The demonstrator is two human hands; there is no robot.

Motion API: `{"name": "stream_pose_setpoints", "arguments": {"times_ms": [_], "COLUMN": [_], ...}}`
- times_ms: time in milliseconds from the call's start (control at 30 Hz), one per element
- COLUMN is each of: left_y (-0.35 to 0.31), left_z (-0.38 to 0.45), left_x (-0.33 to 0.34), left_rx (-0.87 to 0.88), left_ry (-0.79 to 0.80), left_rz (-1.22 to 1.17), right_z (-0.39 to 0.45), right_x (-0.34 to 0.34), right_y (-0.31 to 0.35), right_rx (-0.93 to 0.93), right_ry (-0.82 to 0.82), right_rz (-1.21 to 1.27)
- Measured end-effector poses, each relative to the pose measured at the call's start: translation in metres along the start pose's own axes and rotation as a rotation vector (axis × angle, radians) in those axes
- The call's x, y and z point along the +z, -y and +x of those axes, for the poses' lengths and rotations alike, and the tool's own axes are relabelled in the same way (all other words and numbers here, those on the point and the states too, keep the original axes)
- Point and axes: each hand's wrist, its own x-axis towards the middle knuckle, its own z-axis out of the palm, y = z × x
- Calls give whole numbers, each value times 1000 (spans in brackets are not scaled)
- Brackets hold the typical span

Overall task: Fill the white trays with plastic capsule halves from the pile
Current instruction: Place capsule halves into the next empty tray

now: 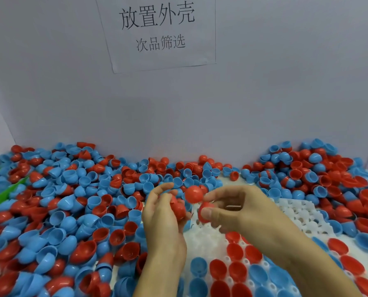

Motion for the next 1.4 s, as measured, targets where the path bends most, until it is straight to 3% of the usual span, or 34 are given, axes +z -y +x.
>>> {"name": "stream_pose_setpoints", "arguments": {"times_ms": [100, 233, 467, 600, 767, 900, 1067, 1200, 1400], "left_y": [1, 0, -1, -6, -2, 1, 4, 5, 2], "left_z": [0, -8, -3, 0, 2, 3, 2, 8, 5], "left_x": [0, 3, -5, -13, -15, -14, -9, -10, -10], "left_rx": [-45, -96, -37, -55, -48, -32, -23, -36, -78], "left_ry": [112, 361, 431, 558, 670, 666, 550, 338, 326], "left_rz": [80, 135, 148, 164, 281, 304, 334, 240, 22], "right_z": [1, 3, 2, 1, 1, 3, 11, 13, 12], "right_x": [-6, -2, -5, -15, -11, -9, -1, -1, 19], "right_y": [-3, -7, -7, -9, -9, -13, -23, -31, -43], "right_rx": [-102, -217, -292, -346, -403, -404, -391, -212, 3], "right_ry": [-185, -259, -157, -199, -114, -34, -226, -203, -82], "right_rz": [-110, -268, -337, -285, -474, -519, -579, -698, -1035]}}
